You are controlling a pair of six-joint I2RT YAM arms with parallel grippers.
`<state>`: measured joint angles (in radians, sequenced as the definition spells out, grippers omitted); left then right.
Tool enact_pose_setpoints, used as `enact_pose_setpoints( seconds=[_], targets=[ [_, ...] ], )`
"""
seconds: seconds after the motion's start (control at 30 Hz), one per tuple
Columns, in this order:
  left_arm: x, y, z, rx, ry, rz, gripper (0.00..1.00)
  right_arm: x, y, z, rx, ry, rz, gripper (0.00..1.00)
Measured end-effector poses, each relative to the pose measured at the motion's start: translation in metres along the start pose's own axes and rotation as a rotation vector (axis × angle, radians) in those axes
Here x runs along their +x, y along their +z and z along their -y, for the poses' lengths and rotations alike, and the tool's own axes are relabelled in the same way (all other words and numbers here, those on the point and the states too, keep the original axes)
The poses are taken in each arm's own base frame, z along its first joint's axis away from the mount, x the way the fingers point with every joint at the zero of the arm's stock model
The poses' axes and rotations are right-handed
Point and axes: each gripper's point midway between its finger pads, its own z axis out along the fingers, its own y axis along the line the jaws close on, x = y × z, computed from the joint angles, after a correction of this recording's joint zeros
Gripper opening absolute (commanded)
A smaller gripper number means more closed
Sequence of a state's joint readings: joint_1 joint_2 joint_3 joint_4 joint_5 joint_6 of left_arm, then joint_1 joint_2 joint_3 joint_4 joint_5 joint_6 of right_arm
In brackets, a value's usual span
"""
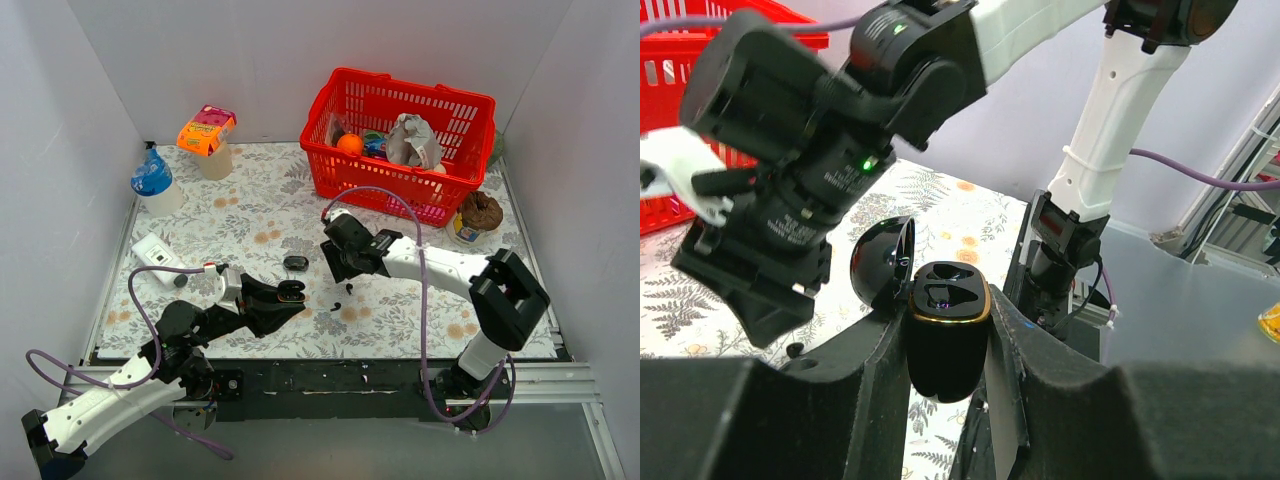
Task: Insert the wireless bluetooth earbuds into the charging case
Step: Pick up the earbud from the center of the board.
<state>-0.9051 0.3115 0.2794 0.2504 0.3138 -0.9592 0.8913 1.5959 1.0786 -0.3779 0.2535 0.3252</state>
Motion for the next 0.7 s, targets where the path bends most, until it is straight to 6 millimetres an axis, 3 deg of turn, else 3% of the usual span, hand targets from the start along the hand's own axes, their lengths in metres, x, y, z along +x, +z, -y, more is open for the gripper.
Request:
enact_pose_setpoints(
  seconds=[0.13,0.27,0.7],
  targets=[
    [0.000,0.000,0.000,0.000,-0.003,-0.001,0.00,0.027,0.018,0.003,0.037,0.007,-0.113,0.58],
    [-0.001,0.000,0.000,0.000,-0.003,-0.001,0.00,0.044,0.023,0.007,0.064,0.014,-0.180,0.58],
    [0.000,0.000,0.000,-0.001,-0.003,-0.002,0.00,0.058,0.032,0.003,0.074,0.015,-0.223,0.53]
  ],
)
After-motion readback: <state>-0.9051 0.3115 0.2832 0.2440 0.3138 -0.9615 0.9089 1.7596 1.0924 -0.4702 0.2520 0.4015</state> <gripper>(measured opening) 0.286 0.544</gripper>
